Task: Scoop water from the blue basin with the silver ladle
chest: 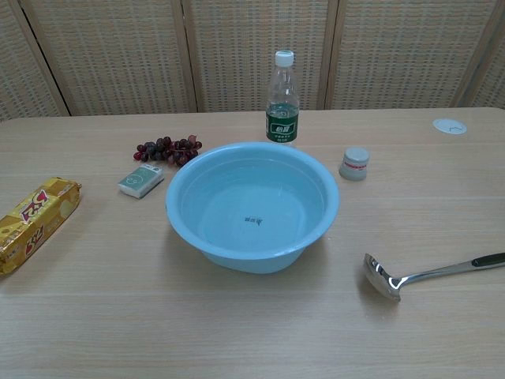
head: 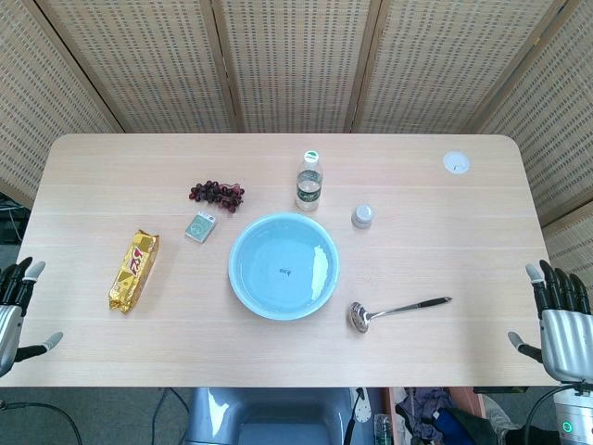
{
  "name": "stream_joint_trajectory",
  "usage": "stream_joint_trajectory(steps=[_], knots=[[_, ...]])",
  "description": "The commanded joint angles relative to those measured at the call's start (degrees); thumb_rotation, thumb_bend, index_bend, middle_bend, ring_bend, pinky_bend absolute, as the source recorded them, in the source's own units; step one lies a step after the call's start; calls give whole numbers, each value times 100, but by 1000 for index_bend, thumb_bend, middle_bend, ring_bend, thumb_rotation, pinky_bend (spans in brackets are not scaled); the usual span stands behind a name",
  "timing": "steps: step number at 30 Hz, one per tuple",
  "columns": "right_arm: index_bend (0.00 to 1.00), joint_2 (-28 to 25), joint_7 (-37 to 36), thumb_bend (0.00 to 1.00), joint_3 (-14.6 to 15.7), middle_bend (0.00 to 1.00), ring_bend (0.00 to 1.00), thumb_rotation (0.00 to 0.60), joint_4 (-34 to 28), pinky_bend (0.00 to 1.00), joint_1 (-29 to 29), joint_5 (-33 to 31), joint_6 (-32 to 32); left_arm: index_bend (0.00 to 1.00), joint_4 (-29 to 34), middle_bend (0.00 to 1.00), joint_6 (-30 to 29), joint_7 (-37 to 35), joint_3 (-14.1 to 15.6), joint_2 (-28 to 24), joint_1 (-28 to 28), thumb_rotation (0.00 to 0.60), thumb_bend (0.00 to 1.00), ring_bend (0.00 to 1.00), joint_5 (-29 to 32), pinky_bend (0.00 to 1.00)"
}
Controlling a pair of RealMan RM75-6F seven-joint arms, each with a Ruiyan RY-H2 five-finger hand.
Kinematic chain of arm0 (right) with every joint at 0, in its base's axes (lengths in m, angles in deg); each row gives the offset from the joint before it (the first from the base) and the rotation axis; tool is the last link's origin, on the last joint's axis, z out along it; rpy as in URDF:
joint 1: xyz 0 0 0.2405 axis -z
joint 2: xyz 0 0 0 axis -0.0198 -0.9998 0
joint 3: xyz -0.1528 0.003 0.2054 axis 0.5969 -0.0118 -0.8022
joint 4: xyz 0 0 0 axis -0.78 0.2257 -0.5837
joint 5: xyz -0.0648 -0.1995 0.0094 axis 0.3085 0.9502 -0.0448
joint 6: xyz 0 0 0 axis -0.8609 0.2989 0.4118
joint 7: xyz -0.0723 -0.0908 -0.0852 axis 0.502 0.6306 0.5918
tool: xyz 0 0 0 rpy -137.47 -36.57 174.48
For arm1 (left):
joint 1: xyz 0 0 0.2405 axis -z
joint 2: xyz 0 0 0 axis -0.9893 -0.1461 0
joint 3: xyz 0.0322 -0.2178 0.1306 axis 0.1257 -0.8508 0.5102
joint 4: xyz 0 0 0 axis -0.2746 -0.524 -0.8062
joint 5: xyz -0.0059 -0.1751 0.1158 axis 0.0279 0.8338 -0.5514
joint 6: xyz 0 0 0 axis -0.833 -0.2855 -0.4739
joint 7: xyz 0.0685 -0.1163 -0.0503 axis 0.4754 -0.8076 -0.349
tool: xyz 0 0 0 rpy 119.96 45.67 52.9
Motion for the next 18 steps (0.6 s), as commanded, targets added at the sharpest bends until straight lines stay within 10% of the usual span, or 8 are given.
stream_joint_trajectory(steps=[1, 10, 15, 18], knots=[[0, -7, -9, 0, 2, 0, 0, 600, -5, 0, 1, -3, -8, 0, 0, 0, -3, 6, 3, 1, -4, 600, 0, 0, -6, 0], [0, 24, 215, 0, 85, 59, 65, 600, 4, 3, -125, -17, -310, 0, 28, 0, -34, -57, -22, -35, -15, 600, 0, 0, -2, 0], [0, 141, 374, 0, 144, 594, 621, 600, 379, 764, -655, 246, -1087, 0, 54, 0, -90, -98, -53, -65, -29, 600, 0, 0, -9, 0], [18, 171, 286, 0, 193, 759, 766, 600, 491, 960, -938, 255, -1617, 0, 64, 0, -77, -80, -64, -61, -17, 600, 0, 0, 1, 0]])
